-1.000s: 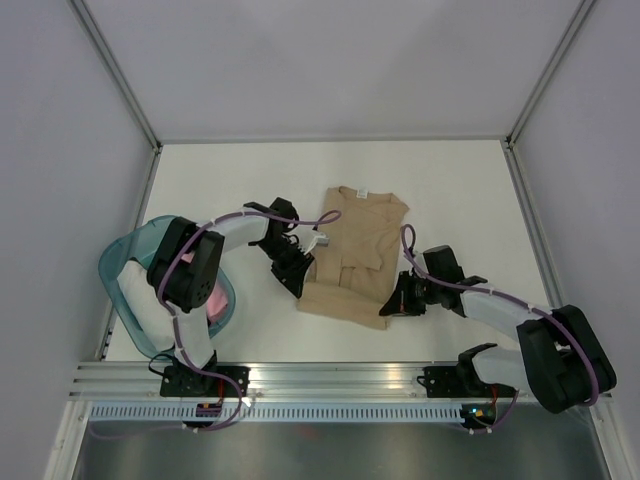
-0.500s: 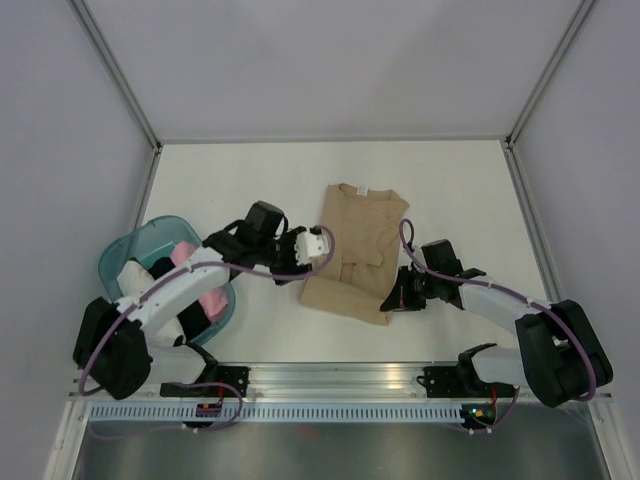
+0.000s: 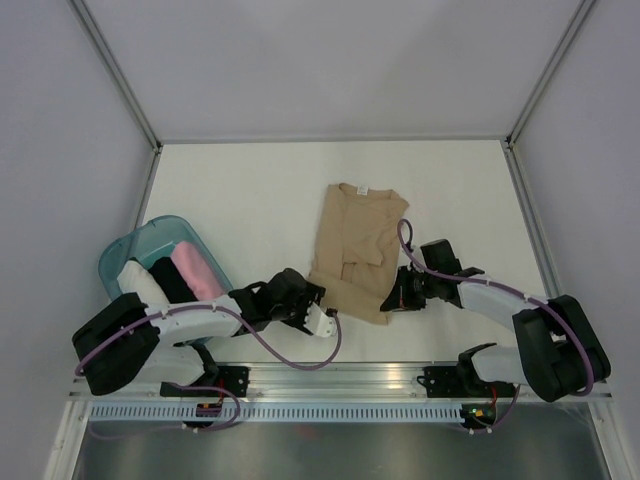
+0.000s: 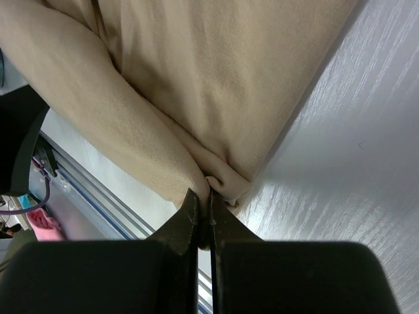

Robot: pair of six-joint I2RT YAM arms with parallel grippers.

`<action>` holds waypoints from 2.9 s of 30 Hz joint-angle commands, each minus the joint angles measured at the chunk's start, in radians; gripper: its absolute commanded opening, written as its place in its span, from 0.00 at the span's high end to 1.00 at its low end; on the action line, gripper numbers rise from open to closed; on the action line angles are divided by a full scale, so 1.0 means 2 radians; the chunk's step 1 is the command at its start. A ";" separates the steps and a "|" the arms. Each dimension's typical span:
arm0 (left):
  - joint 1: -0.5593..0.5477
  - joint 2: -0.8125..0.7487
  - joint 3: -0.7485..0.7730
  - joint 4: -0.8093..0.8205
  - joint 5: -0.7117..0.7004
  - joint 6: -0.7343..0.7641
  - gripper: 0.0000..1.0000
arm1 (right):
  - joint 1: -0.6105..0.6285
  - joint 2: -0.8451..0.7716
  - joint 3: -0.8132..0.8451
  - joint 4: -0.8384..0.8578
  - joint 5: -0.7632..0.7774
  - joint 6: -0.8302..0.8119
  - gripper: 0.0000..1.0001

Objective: Roll the t-shirts
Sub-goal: Roll the tshirt

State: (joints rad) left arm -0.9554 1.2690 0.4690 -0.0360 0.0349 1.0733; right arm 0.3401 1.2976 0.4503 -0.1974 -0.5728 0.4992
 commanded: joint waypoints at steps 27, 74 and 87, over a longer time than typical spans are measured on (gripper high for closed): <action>0.146 0.141 0.283 -0.369 0.265 -0.037 0.98 | 0.018 -0.242 0.102 -0.029 -0.032 -0.292 0.42; 0.251 0.327 0.422 -0.677 0.347 0.105 0.86 | 0.091 0.107 0.203 -0.239 -0.104 -0.586 1.00; 0.264 0.369 0.443 -0.636 0.367 0.008 0.84 | 0.078 0.191 0.240 -0.234 -0.091 -0.543 0.87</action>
State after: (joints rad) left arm -0.4423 1.9995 1.3289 -1.3170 0.7380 1.1500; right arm 0.5014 1.6802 0.9028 -0.6689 -0.7460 -0.6083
